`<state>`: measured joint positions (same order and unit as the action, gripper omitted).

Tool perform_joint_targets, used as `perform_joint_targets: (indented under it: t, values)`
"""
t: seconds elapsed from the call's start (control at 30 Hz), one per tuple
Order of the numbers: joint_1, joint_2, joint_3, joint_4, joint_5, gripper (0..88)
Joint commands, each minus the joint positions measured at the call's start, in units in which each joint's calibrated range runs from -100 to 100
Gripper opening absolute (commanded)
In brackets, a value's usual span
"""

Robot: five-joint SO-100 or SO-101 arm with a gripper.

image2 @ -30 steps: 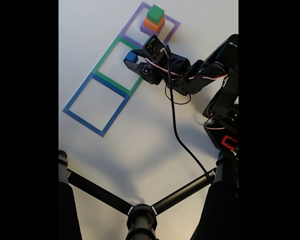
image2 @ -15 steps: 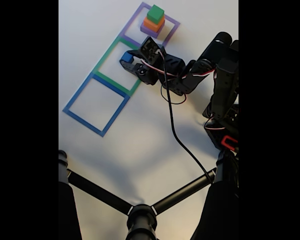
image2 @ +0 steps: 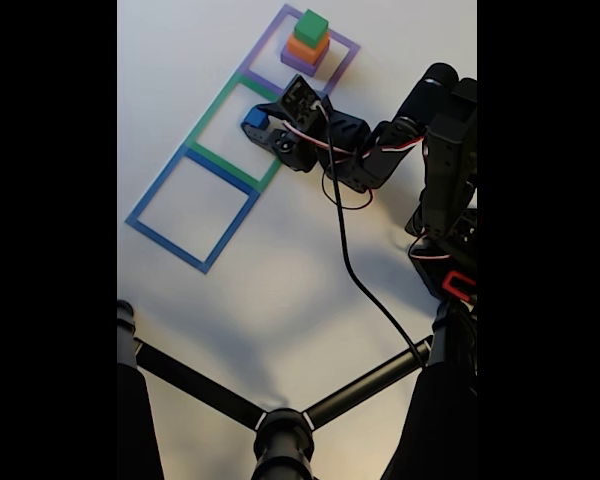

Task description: Tower of hanoi

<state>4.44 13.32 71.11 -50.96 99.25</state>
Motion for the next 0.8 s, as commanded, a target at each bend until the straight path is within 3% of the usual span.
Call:
perform_joint_targets:
  t: [0.0,0.3,0.5,0.6,0.7,0.77]
  values:
    - [-0.90,-0.34,-1.00,-2.50,0.75,14.3]
    - [-2.27,-4.11,-0.46,-2.91,0.75,24.0]
    - [-2.88,-17.57,0.27,9.39,0.75,24.3]
    - [-1.97,-26.55,-0.37,20.00,0.75,18.1]
    - [-0.90,-37.12,-4.19,35.94,0.75,2.5]
    - [-0.06,-42.33,-7.64,45.57,0.75,0.0]
